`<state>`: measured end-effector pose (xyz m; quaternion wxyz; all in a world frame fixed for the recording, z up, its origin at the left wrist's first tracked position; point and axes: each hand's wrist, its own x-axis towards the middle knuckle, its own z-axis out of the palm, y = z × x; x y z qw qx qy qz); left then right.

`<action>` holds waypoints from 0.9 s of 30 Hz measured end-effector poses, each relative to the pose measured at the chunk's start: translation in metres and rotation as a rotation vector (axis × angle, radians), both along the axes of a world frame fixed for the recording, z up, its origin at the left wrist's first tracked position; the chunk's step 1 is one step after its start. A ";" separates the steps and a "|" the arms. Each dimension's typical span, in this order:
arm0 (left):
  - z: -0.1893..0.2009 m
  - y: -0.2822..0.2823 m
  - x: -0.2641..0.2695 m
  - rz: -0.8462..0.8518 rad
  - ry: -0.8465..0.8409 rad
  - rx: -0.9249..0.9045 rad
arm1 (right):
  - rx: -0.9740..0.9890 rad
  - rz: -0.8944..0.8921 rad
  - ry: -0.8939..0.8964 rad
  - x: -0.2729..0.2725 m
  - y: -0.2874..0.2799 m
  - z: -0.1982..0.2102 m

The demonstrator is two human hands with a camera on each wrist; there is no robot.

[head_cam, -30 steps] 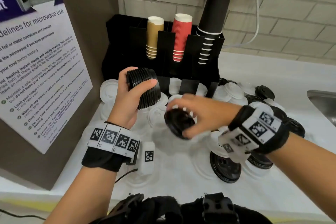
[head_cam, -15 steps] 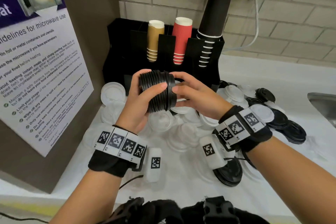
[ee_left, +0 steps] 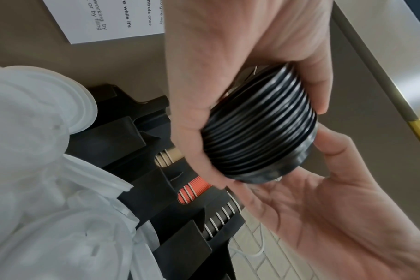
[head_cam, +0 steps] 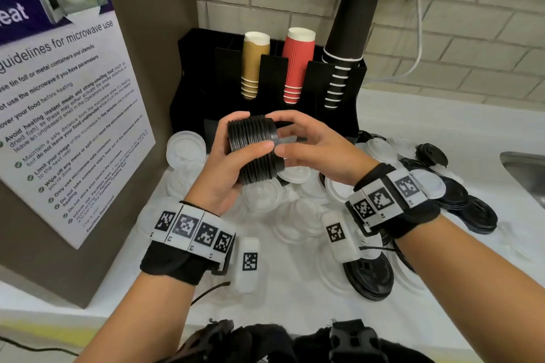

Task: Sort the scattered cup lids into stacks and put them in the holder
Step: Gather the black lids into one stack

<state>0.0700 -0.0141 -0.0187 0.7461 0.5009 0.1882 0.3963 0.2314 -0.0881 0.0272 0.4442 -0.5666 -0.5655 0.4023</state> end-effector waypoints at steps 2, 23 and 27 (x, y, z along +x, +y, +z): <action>0.001 0.001 -0.001 0.018 -0.012 -0.002 | -0.015 0.032 -0.030 0.000 0.003 0.004; 0.002 0.025 -0.032 0.244 -0.102 -0.040 | -0.577 0.202 -1.529 0.010 0.074 -0.040; 0.001 0.025 -0.032 0.239 -0.093 -0.040 | -0.506 0.147 -1.550 0.020 0.076 -0.046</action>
